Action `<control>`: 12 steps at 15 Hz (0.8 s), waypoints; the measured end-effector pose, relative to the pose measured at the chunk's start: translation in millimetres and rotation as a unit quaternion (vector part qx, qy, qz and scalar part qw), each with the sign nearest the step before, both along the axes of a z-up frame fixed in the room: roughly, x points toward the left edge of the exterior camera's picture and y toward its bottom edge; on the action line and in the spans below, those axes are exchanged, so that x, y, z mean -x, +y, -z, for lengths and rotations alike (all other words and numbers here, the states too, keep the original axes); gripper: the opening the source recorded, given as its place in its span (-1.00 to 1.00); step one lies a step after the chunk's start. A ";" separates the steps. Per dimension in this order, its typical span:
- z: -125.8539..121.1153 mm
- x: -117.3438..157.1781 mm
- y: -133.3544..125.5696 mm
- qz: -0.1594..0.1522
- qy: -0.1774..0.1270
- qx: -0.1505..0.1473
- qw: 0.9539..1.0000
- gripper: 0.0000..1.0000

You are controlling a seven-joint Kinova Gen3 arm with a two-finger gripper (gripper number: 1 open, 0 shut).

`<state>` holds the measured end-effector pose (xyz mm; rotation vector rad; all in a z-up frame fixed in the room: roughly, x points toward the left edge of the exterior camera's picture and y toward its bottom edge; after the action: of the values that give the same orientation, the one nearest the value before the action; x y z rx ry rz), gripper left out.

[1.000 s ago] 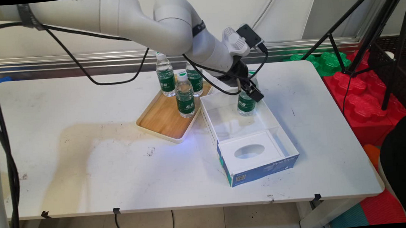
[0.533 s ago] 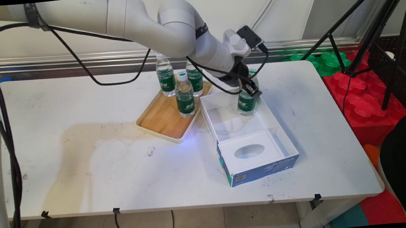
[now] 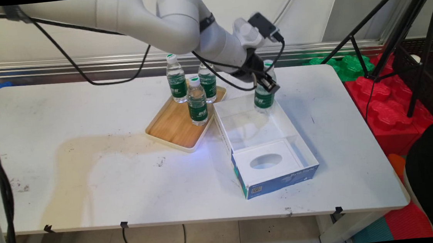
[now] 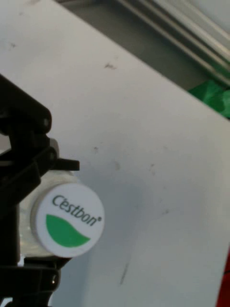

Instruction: Place the picked object on the tray

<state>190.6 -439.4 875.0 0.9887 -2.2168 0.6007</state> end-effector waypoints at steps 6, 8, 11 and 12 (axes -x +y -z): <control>-47.8 -12.9 24.3 -0.007 0.009 0.033 0.999 -1.00; -62.2 -18.8 34.2 -0.007 0.011 0.041 0.999 -1.00; -88.7 -32.7 56.1 -0.009 0.011 0.053 0.998 -1.00; -95.8 -37.3 63.2 -0.010 0.011 0.056 0.998 -1.00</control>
<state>228.0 -376.1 970.8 0.9571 -2.1319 0.7113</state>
